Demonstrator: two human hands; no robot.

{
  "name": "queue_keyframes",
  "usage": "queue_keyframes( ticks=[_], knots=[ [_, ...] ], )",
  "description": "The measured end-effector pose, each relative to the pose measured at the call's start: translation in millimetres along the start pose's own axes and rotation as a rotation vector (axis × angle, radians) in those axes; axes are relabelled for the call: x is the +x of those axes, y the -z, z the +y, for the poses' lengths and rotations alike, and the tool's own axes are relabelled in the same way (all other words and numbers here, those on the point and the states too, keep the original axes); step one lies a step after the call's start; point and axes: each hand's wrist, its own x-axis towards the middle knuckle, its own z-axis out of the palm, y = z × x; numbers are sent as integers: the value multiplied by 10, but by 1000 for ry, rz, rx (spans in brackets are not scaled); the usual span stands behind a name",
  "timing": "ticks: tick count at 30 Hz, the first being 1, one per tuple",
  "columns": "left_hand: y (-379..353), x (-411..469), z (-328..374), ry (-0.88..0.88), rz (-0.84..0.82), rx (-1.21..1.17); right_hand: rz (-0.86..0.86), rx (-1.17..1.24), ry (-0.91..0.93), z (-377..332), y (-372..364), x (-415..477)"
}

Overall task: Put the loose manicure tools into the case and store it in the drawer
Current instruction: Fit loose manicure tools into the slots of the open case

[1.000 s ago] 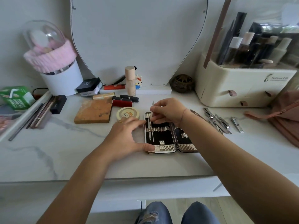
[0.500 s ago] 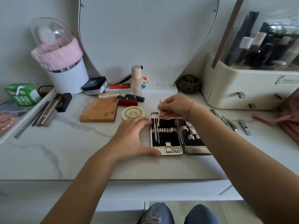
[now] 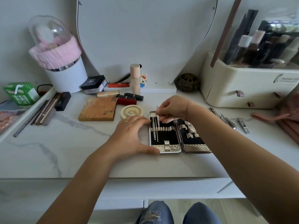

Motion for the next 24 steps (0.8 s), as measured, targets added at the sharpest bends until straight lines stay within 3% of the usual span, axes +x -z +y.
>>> queue_keyframes(
  ticks=[8, 13, 17, 24],
  knots=[
    [-3, 3, -15, -21, 6, 28, 23, -539, 38, -55, -48, -139],
    [-9, 7, -21, -46, 20, 11, 259, -629, 436, 135, 7, -305],
    [-10, 10, -33, -44, 13, 11, 190, -847, 497, 368, 32, -348],
    [-15, 9, -37, -41, 9, 6, 155, -980, 522, 500, 81, -417]
  ],
)
